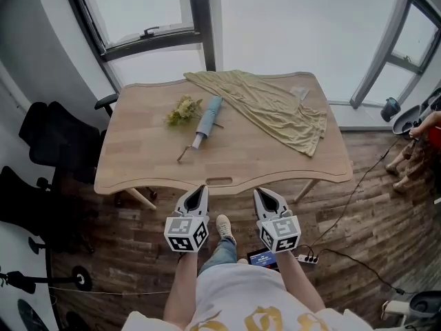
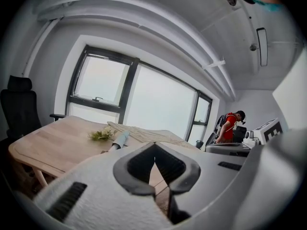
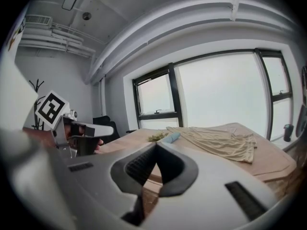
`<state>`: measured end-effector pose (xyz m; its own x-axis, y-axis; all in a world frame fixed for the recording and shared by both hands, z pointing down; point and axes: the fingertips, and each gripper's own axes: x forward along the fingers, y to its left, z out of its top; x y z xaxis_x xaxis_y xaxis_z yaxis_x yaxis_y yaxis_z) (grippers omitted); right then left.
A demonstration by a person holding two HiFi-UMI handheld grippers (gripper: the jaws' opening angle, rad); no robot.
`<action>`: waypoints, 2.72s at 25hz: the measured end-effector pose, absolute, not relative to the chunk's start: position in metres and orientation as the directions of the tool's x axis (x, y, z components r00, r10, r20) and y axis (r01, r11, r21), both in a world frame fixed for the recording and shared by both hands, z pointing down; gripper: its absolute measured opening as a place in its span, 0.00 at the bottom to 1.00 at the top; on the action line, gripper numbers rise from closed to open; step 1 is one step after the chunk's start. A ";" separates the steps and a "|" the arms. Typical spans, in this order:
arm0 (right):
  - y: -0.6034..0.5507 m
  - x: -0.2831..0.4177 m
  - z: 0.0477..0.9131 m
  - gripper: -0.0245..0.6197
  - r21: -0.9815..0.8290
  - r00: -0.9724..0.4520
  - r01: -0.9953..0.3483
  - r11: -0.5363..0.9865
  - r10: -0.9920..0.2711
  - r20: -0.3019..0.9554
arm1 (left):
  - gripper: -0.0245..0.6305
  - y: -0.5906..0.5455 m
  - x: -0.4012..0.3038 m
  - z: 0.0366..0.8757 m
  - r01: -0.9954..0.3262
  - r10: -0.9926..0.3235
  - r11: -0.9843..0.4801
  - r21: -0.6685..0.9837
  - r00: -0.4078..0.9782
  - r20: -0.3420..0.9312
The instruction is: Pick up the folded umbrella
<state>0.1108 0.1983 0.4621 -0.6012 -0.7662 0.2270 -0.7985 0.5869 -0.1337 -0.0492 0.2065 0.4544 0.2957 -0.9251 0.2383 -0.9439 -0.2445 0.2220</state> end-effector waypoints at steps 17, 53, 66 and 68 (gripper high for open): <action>-0.029 0.063 0.481 0.05 -0.173 -0.556 -0.831 0.529 -0.780 0.286 | 0.07 -0.025 -0.109 0.485 -0.928 -0.878 -0.270 0.257 0.346 0.329; -0.138 0.034 0.555 0.05 -0.235 -0.562 -0.826 0.512 -0.720 0.407 | 0.08 -0.163 -0.121 0.581 -0.917 -0.684 -0.313 0.250 0.399 0.611; -0.175 0.027 0.594 0.05 -0.273 -0.560 -0.827 0.491 -0.679 0.475 | 0.29 -0.202 -0.132 0.632 -0.925 -0.576 -0.326 0.197 0.359 0.734; -0.182 0.027 0.601 0.05 -0.277 -0.558 -0.829 0.486 -0.675 0.483 | 0.38 -0.206 -0.131 0.643 -0.920 -0.544 -0.330 0.213 0.369 0.753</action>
<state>0.0267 -0.1815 0.6009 -0.5577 -0.6747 0.4835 -0.8286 0.4863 -0.2772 -0.1308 -0.2064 0.6429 0.3693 -0.5440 0.7534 -0.9198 -0.3299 0.2126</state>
